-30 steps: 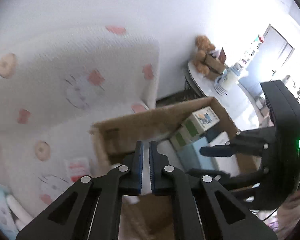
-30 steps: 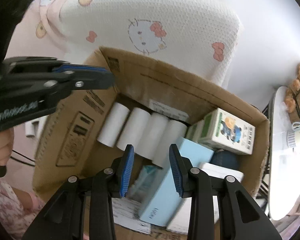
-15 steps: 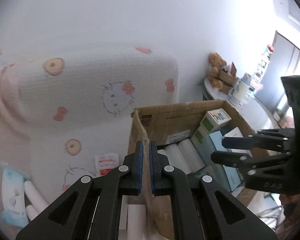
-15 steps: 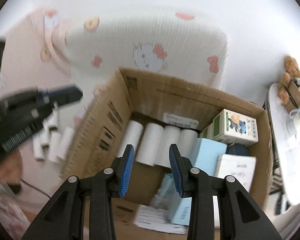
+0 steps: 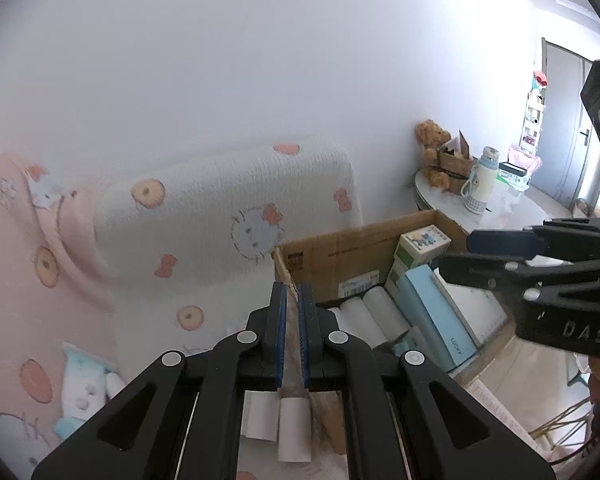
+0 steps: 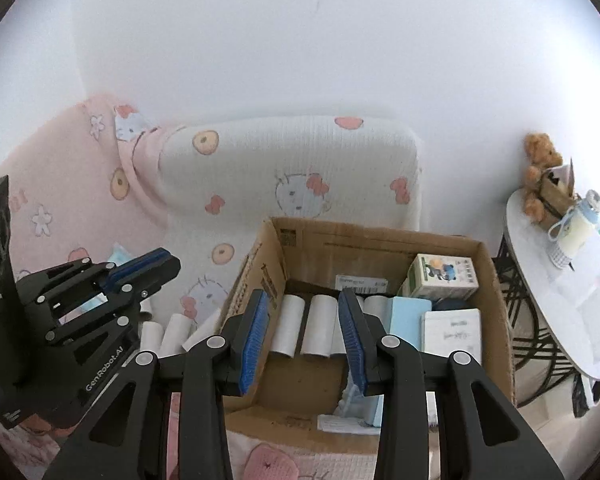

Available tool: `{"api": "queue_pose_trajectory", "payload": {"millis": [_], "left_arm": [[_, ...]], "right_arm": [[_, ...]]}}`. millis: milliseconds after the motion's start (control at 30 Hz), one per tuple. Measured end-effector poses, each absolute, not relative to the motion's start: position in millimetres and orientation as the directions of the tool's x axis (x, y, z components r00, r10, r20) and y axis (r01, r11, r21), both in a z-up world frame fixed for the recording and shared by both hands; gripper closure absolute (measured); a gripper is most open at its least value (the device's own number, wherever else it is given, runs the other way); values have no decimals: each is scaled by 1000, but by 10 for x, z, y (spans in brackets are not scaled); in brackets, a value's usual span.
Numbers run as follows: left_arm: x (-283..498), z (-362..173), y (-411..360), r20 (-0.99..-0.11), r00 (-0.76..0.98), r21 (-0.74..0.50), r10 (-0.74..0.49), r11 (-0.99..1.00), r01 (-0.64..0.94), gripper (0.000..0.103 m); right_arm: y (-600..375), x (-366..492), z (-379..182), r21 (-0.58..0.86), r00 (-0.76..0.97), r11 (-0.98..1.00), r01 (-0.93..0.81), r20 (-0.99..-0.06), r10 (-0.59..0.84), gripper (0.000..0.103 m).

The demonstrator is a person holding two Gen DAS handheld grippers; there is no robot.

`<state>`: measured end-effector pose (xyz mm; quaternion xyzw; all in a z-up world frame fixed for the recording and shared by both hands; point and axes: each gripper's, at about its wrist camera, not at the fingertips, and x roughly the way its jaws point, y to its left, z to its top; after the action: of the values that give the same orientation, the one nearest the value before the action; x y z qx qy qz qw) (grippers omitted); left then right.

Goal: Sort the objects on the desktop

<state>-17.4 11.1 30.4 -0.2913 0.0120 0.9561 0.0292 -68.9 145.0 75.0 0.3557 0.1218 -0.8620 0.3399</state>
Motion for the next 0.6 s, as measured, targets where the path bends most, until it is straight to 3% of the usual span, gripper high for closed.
{"api": "queue_pose_trajectory", "payload": {"millis": [133, 233, 367, 600], "left_arm": [[-55, 496, 66, -530, -848, 23, 8, -999, -24, 96], [-64, 583, 0, -550, -835, 8, 2, -1000, -8, 93], [-133, 579, -104, -623, -782, -7, -5, -1000, 13, 51], [-182, 396, -103, -739, -671, 45, -52, -999, 28, 47]], "right_arm": [[1436, -527, 835, -50, -562, -744, 666, -689, -457, 64], [1404, -413, 857, -113, -601, -744, 658, -675, -429, 40], [1356, -330, 831, -117, -582, -720, 684, -682, -442, 37], [1264, -353, 660, -107, -547, -706, 701, -715, -435, 30]]}}
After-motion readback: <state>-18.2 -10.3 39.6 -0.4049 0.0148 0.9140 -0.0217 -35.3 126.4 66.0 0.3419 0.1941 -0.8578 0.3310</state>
